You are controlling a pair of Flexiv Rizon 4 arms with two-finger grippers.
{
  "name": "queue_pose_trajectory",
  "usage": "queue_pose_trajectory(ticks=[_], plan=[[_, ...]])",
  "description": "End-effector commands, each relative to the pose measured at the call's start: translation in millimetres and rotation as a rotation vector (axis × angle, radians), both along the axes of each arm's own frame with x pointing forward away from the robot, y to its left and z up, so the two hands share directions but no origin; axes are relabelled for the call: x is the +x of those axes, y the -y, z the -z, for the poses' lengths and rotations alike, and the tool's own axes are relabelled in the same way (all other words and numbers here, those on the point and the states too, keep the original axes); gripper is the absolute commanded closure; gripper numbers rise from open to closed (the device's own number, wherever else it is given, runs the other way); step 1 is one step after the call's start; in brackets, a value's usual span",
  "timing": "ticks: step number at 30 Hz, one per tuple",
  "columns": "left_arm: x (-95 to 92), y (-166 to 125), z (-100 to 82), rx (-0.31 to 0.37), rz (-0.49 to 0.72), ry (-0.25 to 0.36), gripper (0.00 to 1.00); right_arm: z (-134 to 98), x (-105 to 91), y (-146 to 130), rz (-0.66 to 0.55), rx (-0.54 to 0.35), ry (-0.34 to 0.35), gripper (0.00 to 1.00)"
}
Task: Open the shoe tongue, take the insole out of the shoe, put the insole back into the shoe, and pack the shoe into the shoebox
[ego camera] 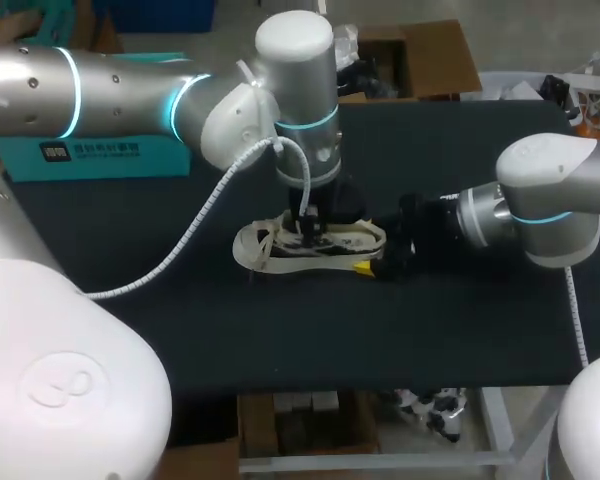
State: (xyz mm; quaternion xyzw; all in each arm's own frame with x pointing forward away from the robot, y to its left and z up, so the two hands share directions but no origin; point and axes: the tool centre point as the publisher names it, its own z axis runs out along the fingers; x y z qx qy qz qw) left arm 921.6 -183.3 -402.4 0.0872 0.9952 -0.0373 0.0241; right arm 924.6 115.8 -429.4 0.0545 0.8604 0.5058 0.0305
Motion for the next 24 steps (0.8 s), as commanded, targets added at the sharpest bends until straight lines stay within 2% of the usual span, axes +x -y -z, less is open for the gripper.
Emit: queue_pose_trajectory(ticks=[1, 3, 8, 13, 17, 24], plan=[[4.8, 17.5, 63.9, 0.054, -0.037, 0.123, 1.0, 3.5, -0.6, -0.4, -0.002, 0.003, 0.001, 1.0], [6.0, 17.5, 67.0, 0.065, -0.056, 0.164, 1.0, 3.5, -0.6, -0.4, -0.002, 0.003, 0.001, 1.0], [8.4, 15.8, 57.5, 0.032, -0.067, 0.166, 1.0, 3.5, -0.6, -0.4, -0.002, 0.003, 0.001, 1.0], [8.2, 11.7, 29.9, -0.038, -0.058, 0.11, 1.0, 3.5, -0.6, -0.4, -0.002, 0.003, 0.001, 1.0], [9.0, 8.1, 0.4, -0.104, -0.057, 0.061, 1.0, 3.5, -0.6, -0.4, -0.002, 0.003, 0.001, 1.0], [5.4, 7.4, -34.5, -0.204, -0.034, -0.009, 1.0, 3.5, -0.6, -0.4, -0.002, 0.003, 0.001, 1.0]])
